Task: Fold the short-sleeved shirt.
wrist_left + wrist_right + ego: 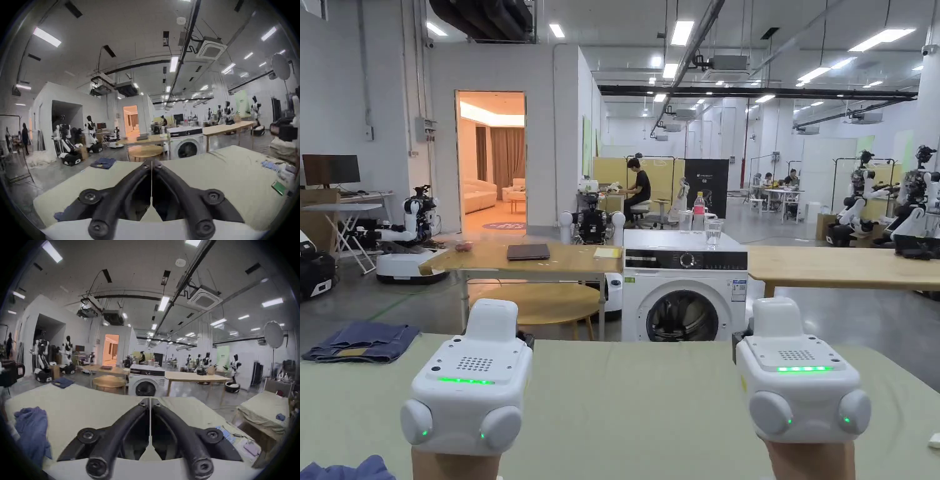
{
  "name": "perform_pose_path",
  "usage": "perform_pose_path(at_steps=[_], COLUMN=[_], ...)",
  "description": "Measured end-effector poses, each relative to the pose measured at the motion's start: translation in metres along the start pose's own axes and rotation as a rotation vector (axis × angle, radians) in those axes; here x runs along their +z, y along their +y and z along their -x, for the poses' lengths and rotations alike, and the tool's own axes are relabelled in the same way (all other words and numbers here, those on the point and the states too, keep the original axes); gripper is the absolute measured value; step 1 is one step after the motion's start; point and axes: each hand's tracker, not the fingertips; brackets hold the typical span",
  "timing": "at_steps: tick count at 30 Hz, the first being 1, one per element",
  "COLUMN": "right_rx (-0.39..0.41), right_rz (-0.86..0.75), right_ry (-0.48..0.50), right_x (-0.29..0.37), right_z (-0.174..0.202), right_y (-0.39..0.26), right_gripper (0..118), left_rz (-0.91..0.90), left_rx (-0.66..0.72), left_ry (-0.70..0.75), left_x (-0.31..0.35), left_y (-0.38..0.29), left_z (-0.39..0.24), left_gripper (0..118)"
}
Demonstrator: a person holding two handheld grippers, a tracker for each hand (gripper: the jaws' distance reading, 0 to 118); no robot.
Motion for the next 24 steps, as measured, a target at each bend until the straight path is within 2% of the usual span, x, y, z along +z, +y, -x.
perform_pose_path(at_steps=[1,4,12,15,21,22,24], right_rx=[-0.013,0.022,-0.001,-0.003,-0.067,-0.073,-0.068], right_rz=[0.04,0.018,0.041,0.067,0.145,0.14,0.158], right_ry=[0.021,-0.012,0.008,0.061,0.294,0.254,0.321], right_x=[-0.002,-0.007,0.005,-0.009,-0.056,-0.053,-0.062], right_z=[-0.004,0.005,0.019,0.049,0.142,0.154,0.18], right_y=[0.005,-0.012,-0.011,-0.014,-0.025,-0.027,-0.036], right_gripper=[0,0,0,0,0,0,0], left_rz=[0.005,0.01,0.044,0.08,0.196,0.219,0.28], left_rx=[0.007,0.015,0.013,0.017,-0.054,-0.059,-0.044], left_ry=[-0.003,0.004,0.023,0.057,0.217,0.263,0.335], left_x=[-0.001,-0.002,0.008,0.026,0.084,0.097,0.117], left_y=[0.002,0.0,-0.003,-0.006,-0.018,-0.023,-0.033], left_z=[0.0,0.002,0.019,0.045,0.122,0.139,0.167], left_gripper=[0,0,0,0,0,0,0])
